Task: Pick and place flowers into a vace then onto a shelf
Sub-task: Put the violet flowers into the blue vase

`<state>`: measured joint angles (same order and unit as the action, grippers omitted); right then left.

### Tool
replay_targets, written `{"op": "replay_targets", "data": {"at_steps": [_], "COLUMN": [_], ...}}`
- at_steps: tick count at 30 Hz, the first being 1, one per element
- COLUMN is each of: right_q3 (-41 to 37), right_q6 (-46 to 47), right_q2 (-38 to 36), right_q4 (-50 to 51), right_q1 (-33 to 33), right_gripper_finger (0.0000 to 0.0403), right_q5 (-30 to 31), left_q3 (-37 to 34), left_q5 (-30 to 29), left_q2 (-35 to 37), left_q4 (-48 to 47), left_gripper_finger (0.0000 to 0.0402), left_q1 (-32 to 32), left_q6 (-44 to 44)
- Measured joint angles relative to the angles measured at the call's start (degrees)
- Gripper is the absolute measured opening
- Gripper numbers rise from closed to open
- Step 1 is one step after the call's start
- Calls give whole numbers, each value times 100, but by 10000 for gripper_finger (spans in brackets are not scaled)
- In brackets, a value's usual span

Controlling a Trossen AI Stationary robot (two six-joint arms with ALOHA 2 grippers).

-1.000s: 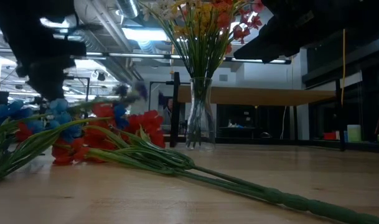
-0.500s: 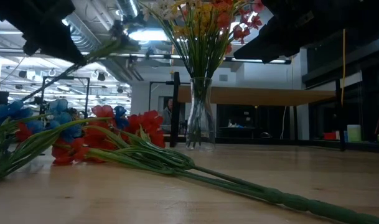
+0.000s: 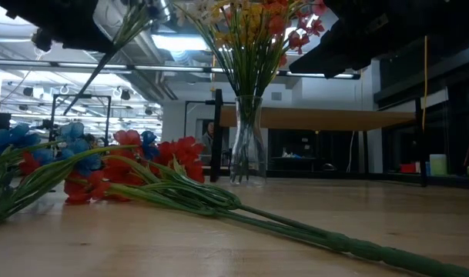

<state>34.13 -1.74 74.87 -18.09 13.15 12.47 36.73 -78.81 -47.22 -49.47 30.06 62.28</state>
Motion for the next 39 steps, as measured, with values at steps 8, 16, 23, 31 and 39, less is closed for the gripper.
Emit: {"op": "replay_targets", "data": {"at_steps": [8, 16, 23, 31, 39], "right_q3": [0, 0, 0, 0, 0], "right_q6": [-2, -2, -4, 4, -18], "right_q2": [0, 0, 0, -4, -4], "right_q4": [-2, -2, -8, -188, -542], "right_q1": [0, 0, 0, 6, 261], "right_gripper_finger": [3, 3, 3, 3, 3], "right_q5": [0, 0, -2, -505, -508], "left_q3": [4, 7, 9, 9, 9], "left_q5": [-687, -685, 154, 1262, 2092], "left_q2": [0, -2, -123, -696, -1328], "left_q4": [1676, 3812, 5416, 7287, 7933], "left_gripper_finger": [3, 3, 3, 3, 3], "left_q1": [261, 801, 1209, 1390, 1329], "left_q6": [-1793, -4013, -5685, -7308, -7315]}}
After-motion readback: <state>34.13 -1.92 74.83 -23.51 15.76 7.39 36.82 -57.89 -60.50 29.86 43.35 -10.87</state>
